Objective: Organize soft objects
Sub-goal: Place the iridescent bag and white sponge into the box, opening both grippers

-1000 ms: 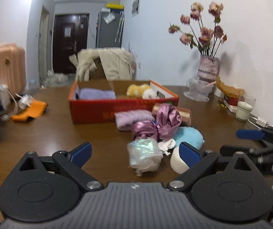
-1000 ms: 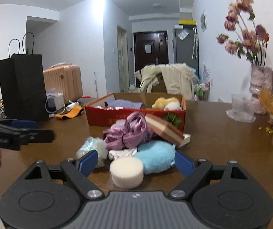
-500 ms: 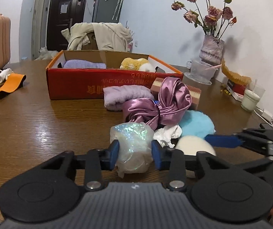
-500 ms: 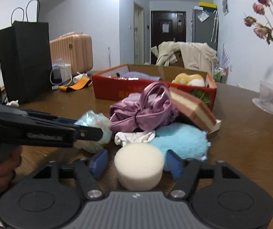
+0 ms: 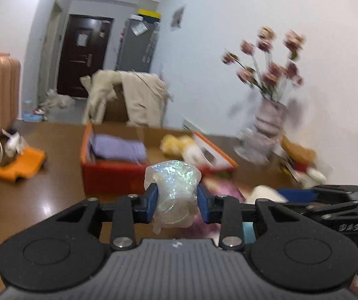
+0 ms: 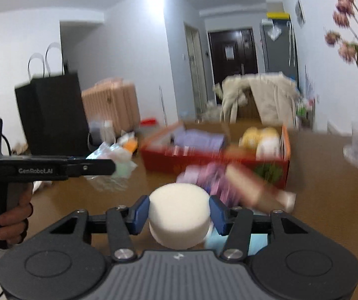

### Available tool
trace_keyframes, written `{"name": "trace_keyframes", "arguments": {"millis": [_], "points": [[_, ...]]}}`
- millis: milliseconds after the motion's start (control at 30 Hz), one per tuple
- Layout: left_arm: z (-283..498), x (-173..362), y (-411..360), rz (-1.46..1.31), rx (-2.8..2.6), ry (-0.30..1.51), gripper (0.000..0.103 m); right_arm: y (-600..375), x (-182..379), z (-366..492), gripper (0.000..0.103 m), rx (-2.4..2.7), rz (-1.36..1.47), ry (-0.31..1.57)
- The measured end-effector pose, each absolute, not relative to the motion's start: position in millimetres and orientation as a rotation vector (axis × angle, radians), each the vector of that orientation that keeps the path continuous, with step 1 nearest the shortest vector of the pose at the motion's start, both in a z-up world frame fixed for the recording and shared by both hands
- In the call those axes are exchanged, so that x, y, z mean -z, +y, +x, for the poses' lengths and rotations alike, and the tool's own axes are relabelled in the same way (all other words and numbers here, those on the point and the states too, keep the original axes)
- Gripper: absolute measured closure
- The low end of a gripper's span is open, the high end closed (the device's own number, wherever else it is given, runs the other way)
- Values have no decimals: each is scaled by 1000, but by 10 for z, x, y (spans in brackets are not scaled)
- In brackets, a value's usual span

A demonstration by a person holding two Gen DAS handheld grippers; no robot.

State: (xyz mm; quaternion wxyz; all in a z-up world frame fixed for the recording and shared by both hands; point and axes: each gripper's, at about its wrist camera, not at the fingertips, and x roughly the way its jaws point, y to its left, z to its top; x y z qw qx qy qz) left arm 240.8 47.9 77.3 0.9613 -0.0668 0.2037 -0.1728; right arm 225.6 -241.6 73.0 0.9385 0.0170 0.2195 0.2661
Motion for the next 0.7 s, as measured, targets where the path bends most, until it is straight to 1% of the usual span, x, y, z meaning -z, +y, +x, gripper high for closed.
{"name": "trace_keyframes", "arguments": {"millis": [133,167,267,400,433,500,567,600,667,700], "points": [[3149,-966,530,-75,301,419,68,-2334,-1013,3063,51,-532,-18,425],[3355,-967,522,-50,275,435,66,-2300,-1046,3344,51,-530,-15,441],[4076,-781,487,29,214,556,65,-2120,-1001,4261,51,-520,-36,534],[4717,-509,431,102,155,653,65,-1761,-752,5327,51,-475,-85,651],[4799,-456,452,118,150,660,63,-1664,-681,5541,51,-472,-98,673],[4940,-384,470,135,140,673,56,-1463,-517,5867,51,-444,-152,705],[5006,-319,513,131,138,687,53,-1289,-326,6071,51,-398,-241,738],[5013,-311,528,121,147,681,50,-1230,-236,6134,50,-392,-265,759],[4984,-313,575,106,162,670,47,-1166,-159,6192,48,-411,-267,778],[4971,-316,587,99,169,665,43,-1162,-145,6210,46,-420,-246,782]]}}
